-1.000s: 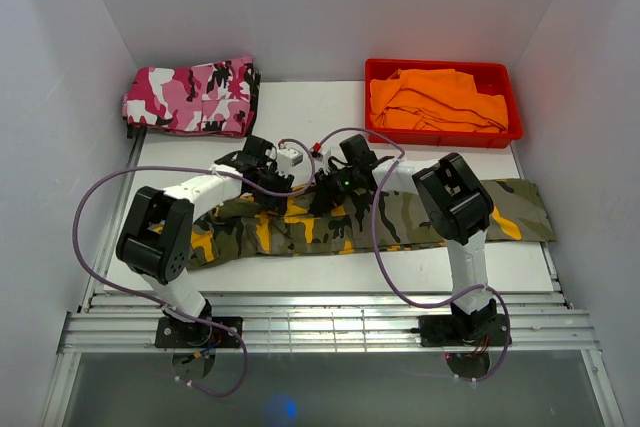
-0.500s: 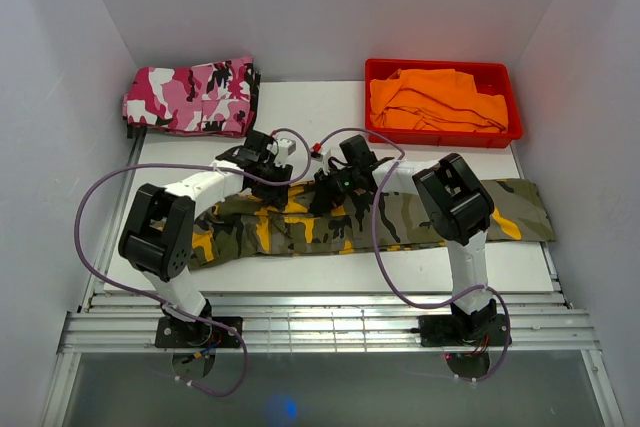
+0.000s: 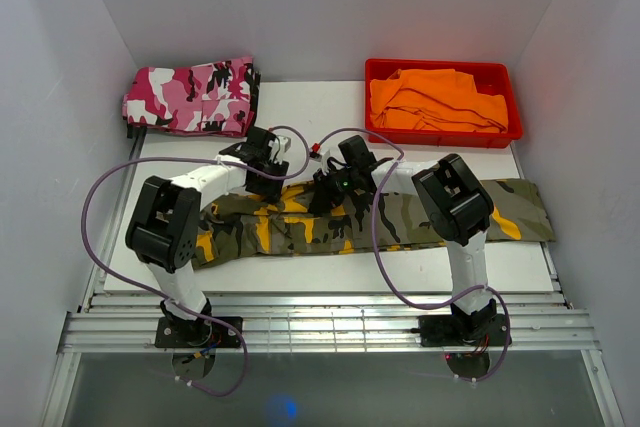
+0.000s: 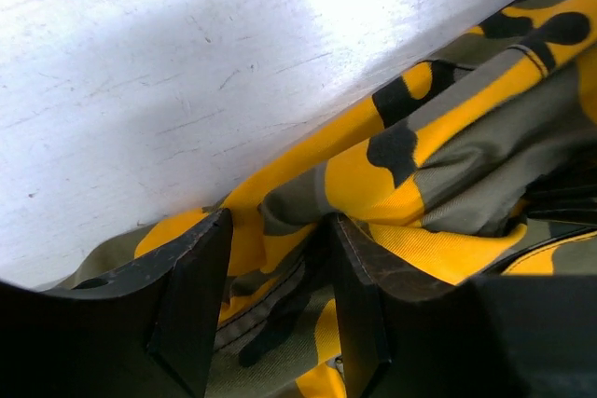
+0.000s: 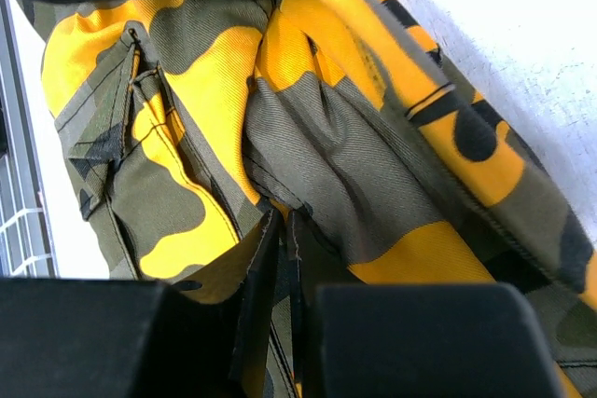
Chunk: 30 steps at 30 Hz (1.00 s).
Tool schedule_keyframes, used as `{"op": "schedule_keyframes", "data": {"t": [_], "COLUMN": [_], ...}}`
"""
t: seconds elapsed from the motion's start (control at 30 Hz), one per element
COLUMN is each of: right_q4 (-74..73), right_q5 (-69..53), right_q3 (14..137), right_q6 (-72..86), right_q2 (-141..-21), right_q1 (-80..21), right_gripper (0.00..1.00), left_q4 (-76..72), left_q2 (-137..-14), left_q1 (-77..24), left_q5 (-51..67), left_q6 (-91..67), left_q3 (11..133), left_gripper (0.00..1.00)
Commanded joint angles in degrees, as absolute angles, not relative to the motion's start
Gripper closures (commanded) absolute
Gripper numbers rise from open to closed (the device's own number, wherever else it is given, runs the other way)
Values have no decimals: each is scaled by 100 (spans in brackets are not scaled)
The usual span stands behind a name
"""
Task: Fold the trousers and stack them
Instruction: Fold the trousers
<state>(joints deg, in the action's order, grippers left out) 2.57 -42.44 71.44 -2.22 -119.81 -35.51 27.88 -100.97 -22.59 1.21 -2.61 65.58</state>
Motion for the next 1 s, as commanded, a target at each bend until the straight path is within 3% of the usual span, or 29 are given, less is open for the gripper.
{"op": "schedule_keyframes", "data": {"t": [0.0,0.3,0.47,0.63,0.73,0.9,0.97], "right_q4": [-185,-185,-228,-597,-1027,-978,-739], "right_q5": [-3393,-3331,-3296,-3550,-3647,-3271,-2989], "right_q3": [6926,6935,6908,6890,6891,6189,5662], "right_q6": [-431,-422,-395,-597,-878,-739,-546], "right_q2": [-12340,-12393,-12130,-11339,-10891,-10609,-10582], "right_q1": [-3691,-3700,-3691,-3691,-3691,-3691,-3691], "right_gripper": [85,83,61,52,57,92,92], "left_q4": [2944,2874,2883,2839,2760,2900,2971], "left_q2": [-10081,-9510,-9553,-9765,-9782,-9835,-9835], "left_q1": [-2250,-2373,-2391,-2391,-2391,-2434,-2496], "left_q5": [-9,-35,-263,-439,-431,-255,-211], "left_q6": [-176,183,413,396,387,159,62], "left_q3": [6566,6196,6223,6205,6205,6512,6662], "left_gripper": [43,31,29,31,31,28,27]}}
